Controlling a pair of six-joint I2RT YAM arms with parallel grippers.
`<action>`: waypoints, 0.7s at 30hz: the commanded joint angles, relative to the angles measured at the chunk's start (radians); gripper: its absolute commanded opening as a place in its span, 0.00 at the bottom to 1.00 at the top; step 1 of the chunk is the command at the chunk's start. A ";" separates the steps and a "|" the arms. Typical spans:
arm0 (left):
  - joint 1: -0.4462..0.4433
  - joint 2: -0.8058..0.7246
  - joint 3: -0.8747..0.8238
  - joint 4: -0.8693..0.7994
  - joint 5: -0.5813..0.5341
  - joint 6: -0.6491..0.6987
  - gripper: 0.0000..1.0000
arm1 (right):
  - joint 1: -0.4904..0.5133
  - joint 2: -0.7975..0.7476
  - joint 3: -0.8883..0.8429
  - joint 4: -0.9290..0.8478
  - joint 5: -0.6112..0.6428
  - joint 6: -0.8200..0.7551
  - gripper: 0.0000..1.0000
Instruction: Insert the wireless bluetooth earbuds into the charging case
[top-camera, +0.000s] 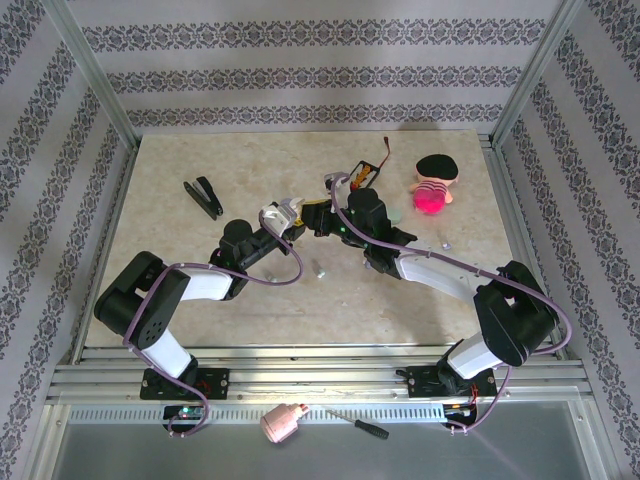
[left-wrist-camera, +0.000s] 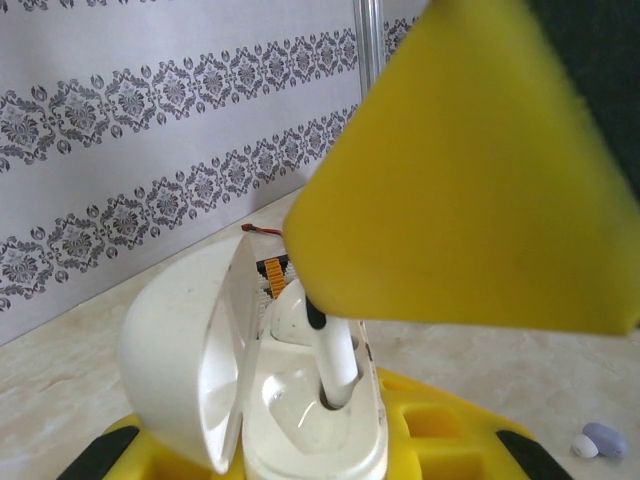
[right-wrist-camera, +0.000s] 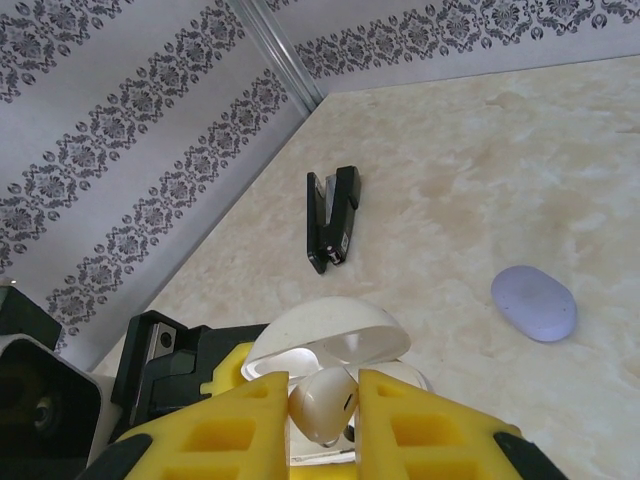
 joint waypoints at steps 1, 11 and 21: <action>-0.012 -0.038 0.019 0.027 0.000 0.016 0.00 | -0.014 0.001 -0.017 0.013 0.017 0.007 0.20; -0.012 -0.048 0.035 0.007 -0.006 -0.006 0.00 | -0.016 0.003 -0.018 0.012 0.005 0.022 0.31; -0.012 -0.032 0.040 0.012 -0.006 -0.015 0.00 | -0.029 -0.066 -0.036 0.012 -0.016 0.047 0.46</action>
